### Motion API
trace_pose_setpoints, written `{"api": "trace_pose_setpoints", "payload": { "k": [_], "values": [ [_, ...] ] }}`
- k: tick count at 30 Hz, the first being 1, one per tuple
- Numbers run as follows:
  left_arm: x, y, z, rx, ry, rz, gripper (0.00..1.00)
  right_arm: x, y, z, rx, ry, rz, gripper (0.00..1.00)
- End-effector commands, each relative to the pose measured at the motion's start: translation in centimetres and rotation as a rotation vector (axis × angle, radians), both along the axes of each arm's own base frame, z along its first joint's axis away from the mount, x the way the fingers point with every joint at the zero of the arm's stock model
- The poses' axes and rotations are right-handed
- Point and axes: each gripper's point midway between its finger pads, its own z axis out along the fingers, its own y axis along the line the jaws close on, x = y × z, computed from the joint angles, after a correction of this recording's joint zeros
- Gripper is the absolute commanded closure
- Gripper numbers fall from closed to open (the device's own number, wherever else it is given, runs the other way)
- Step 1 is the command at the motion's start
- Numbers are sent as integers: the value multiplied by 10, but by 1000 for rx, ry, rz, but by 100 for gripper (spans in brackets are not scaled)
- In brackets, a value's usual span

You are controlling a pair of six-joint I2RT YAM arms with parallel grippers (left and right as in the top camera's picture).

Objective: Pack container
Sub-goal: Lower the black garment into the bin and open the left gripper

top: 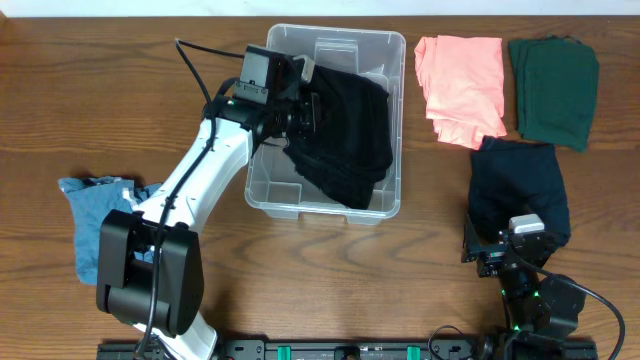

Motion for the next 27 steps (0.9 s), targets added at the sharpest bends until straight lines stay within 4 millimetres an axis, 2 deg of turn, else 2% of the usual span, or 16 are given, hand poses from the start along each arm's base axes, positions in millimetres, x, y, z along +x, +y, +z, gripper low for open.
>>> {"api": "trace_pose_setpoints", "payload": {
  "k": [1,5,10,12,14,16,17,19,22,27],
  "values": [
    [7,20,-17,143,-33,35,93,0,0,0,11,-1,-2,1],
    [9,40,-25,247,-28,98,92,0,0,0,11,-1,-2,1],
    [6,44,-30,280,-17,91,83,0,0,0,11,-1,-2,1],
    [5,43,-29,277,-18,89,61,0,0,0,11,-1,-2,1],
    [5,38,-23,250,-22,78,46,0,0,0,11,-1,-2,1],
    [6,29,-11,202,-36,55,10,0,0,0,11,-1,-2,1],
    [7,25,-1,173,-50,45,5,0,0,0,11,-1,-2,1],
    [10,21,20,145,-89,43,1,0,0,0,11,-1,-2,1],
    [12,22,57,120,-167,53,2,0,0,0,11,-1,-2,1],
    [7,38,114,129,-303,117,2,0,0,0,11,-1,-2,1]
  ]
}}
